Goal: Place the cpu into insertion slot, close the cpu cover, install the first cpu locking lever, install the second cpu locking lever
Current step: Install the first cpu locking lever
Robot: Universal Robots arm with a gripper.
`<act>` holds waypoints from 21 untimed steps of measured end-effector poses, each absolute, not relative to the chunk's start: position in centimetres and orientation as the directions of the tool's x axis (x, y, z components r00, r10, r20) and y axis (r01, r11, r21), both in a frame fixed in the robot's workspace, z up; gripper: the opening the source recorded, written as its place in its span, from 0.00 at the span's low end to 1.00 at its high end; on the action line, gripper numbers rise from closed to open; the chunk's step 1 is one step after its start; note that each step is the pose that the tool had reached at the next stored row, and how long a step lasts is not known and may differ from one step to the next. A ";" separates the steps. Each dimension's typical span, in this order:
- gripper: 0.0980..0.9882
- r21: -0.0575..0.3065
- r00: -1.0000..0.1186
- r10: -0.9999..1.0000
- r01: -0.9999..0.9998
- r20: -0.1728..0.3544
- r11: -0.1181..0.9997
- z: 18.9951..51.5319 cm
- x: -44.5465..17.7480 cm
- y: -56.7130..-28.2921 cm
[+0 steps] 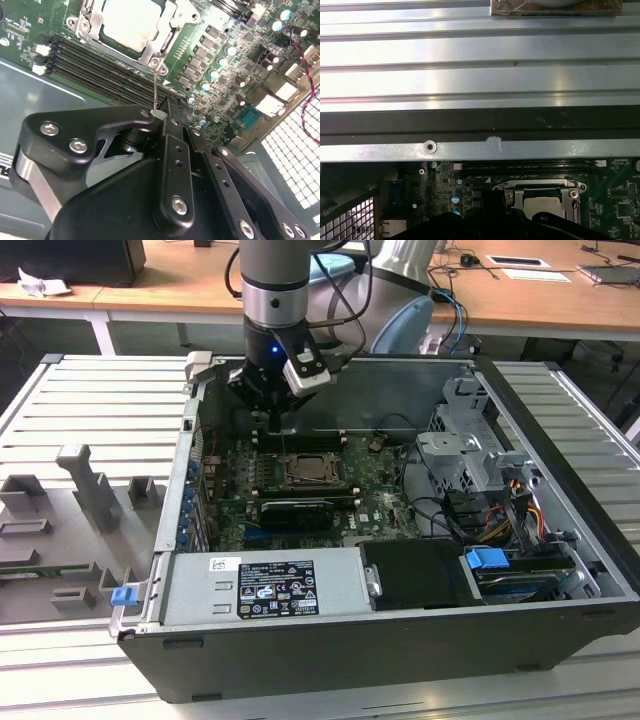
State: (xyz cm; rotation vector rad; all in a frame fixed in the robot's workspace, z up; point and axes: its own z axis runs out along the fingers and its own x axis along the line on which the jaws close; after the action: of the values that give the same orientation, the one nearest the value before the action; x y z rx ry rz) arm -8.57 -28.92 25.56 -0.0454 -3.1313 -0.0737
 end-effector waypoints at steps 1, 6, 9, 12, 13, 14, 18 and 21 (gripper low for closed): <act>0.01 0.047 -1.000 0.029 0.029 0.010 0.998 25.6 -8.5 -28.9; 0.01 0.047 -1.000 0.029 0.029 0.010 0.998 25.5 -7.9 -28.9; 0.01 0.047 -1.000 0.029 0.029 0.010 0.998 25.5 -7.1 -28.9; 0.01 0.047 -1.000 0.029 0.029 0.010 0.998 25.5 -6.4 -28.9; 0.01 0.047 -1.000 0.029 0.029 0.010 0.998 25.5 -6.2 -28.9; 0.01 0.047 -1.000 0.029 0.029 0.010 0.998 25.4 -5.9 -28.9; 0.01 0.047 -1.000 0.029 0.029 0.010 0.998 25.3 -5.5 -28.9; 0.01 0.047 -1.000 0.029 0.029 0.009 0.998 25.1 -5.5 -28.9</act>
State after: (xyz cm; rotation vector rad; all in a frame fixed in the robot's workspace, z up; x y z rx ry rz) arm -5.46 -28.93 25.11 -0.0452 -3.1325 -0.0738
